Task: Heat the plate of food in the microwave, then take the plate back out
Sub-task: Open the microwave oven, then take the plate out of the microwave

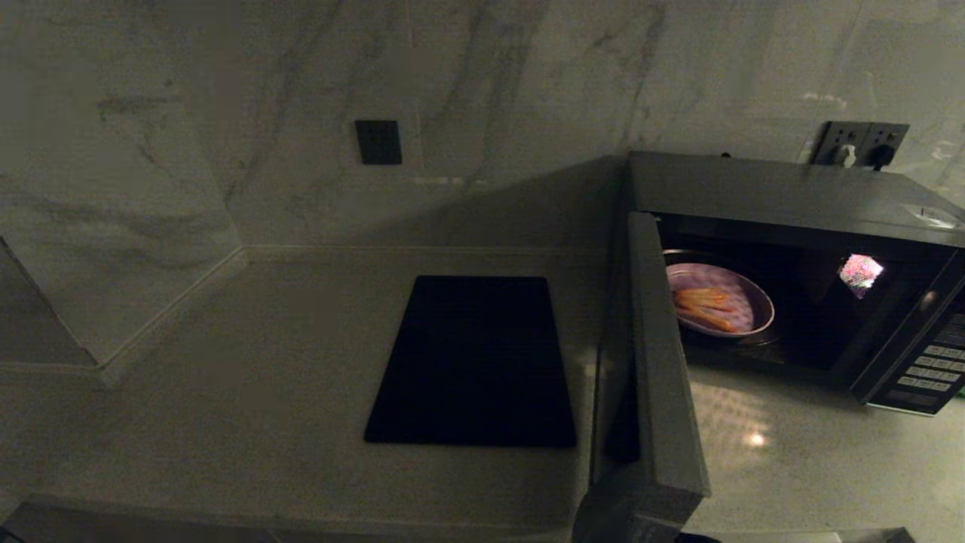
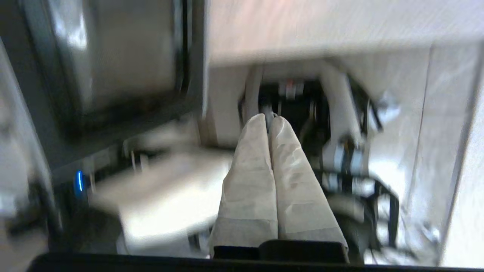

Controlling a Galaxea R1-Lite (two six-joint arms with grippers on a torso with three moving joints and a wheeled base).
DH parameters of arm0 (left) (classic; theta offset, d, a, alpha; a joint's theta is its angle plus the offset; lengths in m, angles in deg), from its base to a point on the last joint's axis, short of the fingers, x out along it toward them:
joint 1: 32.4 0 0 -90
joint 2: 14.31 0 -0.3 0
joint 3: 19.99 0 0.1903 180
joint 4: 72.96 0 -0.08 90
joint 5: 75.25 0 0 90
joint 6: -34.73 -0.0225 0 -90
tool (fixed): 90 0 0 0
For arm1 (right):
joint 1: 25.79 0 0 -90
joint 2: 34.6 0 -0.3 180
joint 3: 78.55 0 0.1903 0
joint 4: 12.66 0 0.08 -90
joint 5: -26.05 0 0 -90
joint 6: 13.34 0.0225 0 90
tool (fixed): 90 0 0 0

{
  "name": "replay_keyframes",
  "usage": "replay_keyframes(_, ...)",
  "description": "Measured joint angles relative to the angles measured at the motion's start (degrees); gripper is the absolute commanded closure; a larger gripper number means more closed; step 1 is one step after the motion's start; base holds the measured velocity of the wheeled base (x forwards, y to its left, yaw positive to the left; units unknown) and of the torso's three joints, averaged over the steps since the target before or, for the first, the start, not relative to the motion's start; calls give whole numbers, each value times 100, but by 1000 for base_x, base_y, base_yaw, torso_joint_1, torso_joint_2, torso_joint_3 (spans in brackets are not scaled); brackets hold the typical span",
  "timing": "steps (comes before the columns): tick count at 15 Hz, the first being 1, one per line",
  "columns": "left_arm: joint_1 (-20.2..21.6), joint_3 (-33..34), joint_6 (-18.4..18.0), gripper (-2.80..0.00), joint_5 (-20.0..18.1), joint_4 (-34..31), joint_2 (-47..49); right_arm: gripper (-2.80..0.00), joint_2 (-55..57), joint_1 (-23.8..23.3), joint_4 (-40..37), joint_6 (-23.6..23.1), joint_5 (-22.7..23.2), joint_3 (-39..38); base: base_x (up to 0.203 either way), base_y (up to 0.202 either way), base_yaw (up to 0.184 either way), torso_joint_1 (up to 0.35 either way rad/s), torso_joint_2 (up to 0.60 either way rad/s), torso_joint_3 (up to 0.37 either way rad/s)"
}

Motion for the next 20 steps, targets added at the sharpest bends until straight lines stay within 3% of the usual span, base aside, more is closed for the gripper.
replay_keyframes(3,0,0,1,0,-2,0,0,0,-15,179,1402,1434,-268,-347,0,0,0,0,0,0)
replay_keyframes(5,0,0,0,0,-2,0,0,0,-27,409,2176,2024,-562,-745,0,0,0,0,0,0)
replay_keyframes(7,0,0,-2,0,-2,0,0,0,-86,756,3072,2239,-1241,-1387,0,0,0,0,0,0)
replay_keyframes(9,0,0,0,0,-2,0,0,0,-162,1278,4281,2470,-2241,-2125,0,0,0,0,0,0)
replay_keyframes(10,0,0,0,0,-2,0,0,-191,-188,1558,4834,2706,-2688,-2367,0,0,0,0,0,0)
replay_keyframes(11,0,0,0,0,-2,0,0,-280,-207,1782,5260,2973,-2947,-2486,0,0,0,0,0,0)
replay_keyframes(17,0,0,0,0,-2,1,0,-280,-184,2589,6218,4239,-3121,-2658,0,0,0,0,0,0)
replay_keyframes(20,0,0,-4,0,-2,0,0,-280,115,2786,6750,5159,-3324,-2576,0,0,0,0,0,0)
